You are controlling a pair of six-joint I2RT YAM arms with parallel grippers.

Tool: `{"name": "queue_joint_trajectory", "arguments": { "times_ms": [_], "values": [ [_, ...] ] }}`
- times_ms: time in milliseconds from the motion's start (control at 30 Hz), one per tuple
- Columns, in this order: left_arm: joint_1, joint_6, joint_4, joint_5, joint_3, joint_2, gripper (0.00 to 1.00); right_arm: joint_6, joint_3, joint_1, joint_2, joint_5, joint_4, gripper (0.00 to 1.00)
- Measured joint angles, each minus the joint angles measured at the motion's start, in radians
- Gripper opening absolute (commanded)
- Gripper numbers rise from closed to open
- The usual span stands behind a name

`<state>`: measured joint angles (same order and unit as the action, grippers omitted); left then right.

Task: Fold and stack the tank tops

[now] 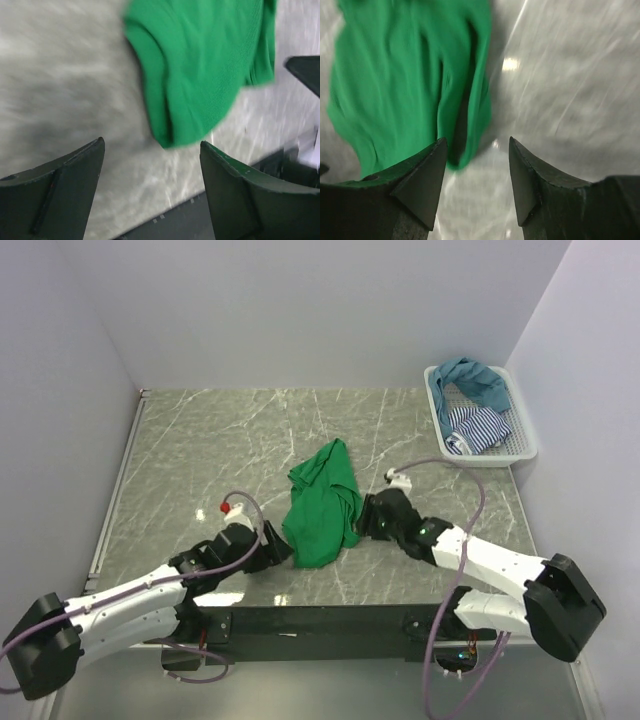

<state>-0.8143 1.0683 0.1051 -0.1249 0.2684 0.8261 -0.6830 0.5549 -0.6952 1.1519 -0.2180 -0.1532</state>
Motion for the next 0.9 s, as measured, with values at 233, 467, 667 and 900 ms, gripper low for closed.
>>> {"name": "queue_joint_trajectory", "arguments": {
  "times_ms": [233,467,667,900],
  "values": [
    [-0.184,0.062,-0.109,-0.058,0.025,0.187,0.81,-0.116,-0.098,-0.131,-0.139,-0.042,-0.007,0.61],
    [-0.238,0.109,-0.147,-0.13,0.093,0.327,0.64,-0.149,-0.118,-0.156,-0.097,-0.07,0.031,0.62],
    [-0.239,0.13,-0.146,-0.166,0.112,0.372,0.49,-0.15,-0.117,-0.157,-0.016,-0.1,0.072,0.63],
    [-0.239,0.13,-0.14,-0.18,0.125,0.403,0.24,-0.147,-0.116,-0.158,0.079,-0.107,0.132,0.42]
  ]
}}
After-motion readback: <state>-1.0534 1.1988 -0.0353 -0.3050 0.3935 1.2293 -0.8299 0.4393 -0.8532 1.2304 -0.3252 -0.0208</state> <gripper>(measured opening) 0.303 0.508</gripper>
